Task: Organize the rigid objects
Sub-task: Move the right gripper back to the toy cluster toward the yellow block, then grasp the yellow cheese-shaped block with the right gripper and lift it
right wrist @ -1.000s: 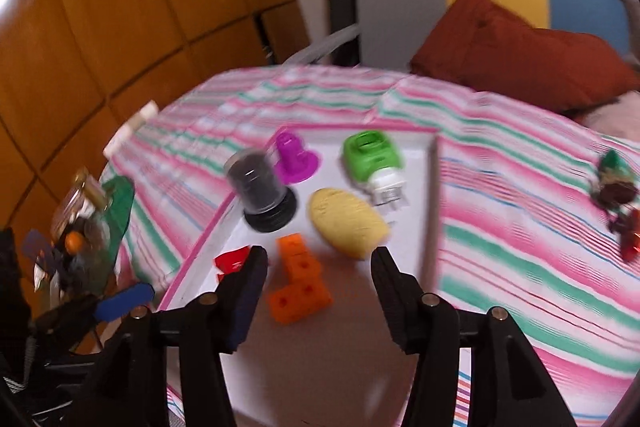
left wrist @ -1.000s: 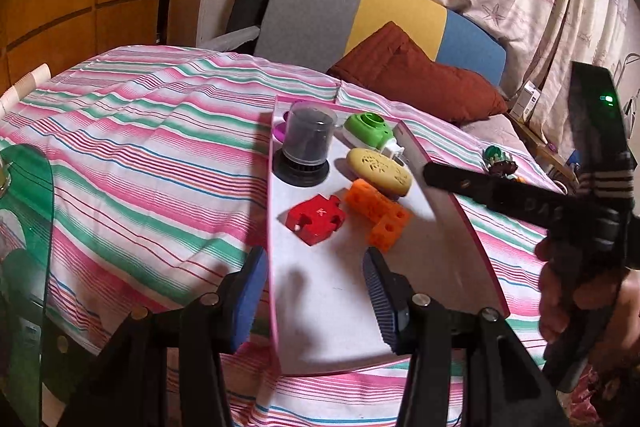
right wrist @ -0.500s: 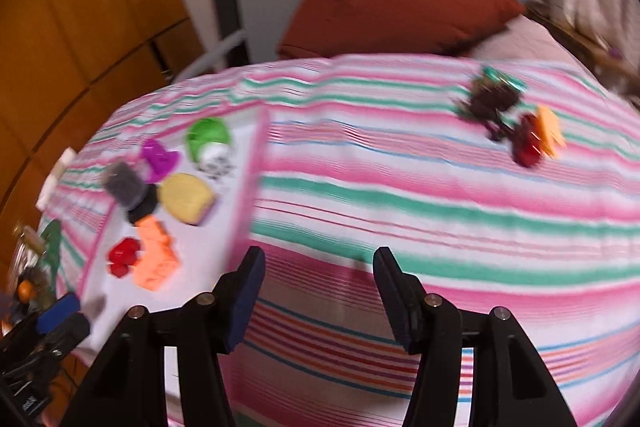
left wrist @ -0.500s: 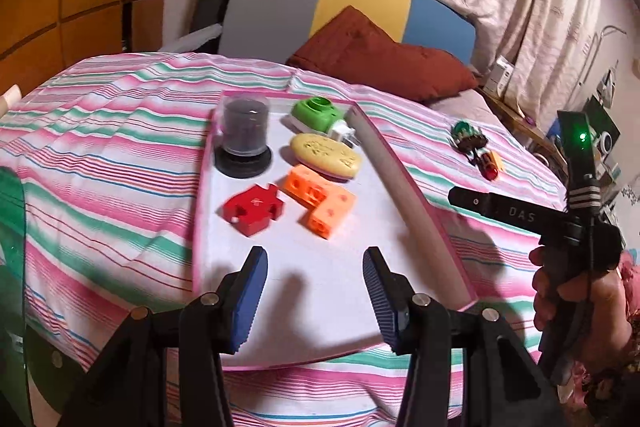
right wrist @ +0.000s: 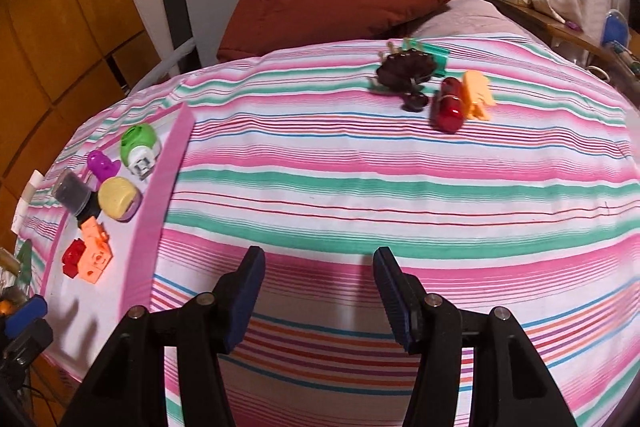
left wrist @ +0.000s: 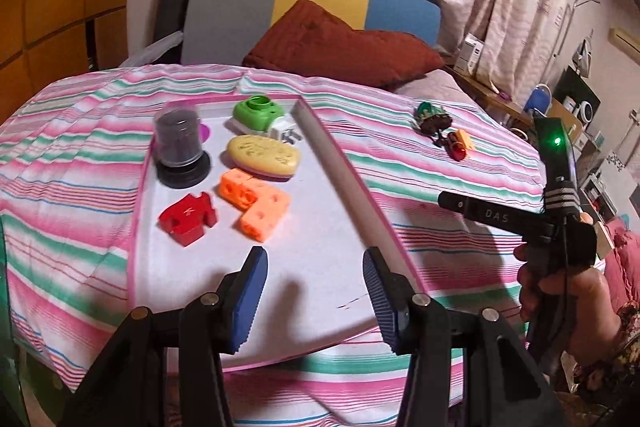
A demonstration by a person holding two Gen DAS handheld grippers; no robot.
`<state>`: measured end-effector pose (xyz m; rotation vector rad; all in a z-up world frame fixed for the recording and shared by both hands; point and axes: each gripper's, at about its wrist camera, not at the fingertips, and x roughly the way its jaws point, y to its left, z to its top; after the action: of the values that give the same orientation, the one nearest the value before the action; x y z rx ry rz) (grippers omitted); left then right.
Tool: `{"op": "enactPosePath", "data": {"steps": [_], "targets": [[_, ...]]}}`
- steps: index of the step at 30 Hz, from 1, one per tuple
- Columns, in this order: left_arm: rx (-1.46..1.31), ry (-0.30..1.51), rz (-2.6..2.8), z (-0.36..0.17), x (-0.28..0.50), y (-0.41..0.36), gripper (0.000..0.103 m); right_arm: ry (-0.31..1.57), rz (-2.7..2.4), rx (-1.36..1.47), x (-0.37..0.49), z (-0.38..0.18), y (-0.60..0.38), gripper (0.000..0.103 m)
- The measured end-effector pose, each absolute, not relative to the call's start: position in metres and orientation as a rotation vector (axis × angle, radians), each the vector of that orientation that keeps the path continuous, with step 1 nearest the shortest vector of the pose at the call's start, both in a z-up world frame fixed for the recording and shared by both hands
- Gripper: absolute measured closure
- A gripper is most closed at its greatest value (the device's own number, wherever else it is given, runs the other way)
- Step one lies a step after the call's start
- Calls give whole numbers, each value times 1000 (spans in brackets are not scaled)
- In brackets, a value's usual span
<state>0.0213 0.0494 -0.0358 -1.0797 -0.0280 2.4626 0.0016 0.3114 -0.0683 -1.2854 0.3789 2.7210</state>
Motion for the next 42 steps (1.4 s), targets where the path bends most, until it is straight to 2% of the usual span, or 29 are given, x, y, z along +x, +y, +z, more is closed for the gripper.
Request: {"op": "enactPosePath", "data": {"steps": [10, 18, 20, 26, 36, 42], "targets": [[-1061, 32, 2385, -28, 23, 86, 53, 376, 2638, -1202, 10, -73, 356, 46], [-1062, 82, 2307, -26, 24, 123, 53, 464, 2540, -1134, -2, -71, 422, 45], [-1062, 92, 2290, -26, 23, 132, 53, 490, 2531, -1107, -9, -68, 436, 43], [-1060, 101, 2260, -26, 21, 148, 53, 581, 2490, -1049, -42, -62, 471, 42], [-1098, 121, 2233, -32, 16, 166, 53, 585, 2486, -1070, -102, -61, 502, 42], [-1095, 147, 2221, -31, 16, 172, 53, 573, 2490, -1127, -127, -73, 510, 47]]}}
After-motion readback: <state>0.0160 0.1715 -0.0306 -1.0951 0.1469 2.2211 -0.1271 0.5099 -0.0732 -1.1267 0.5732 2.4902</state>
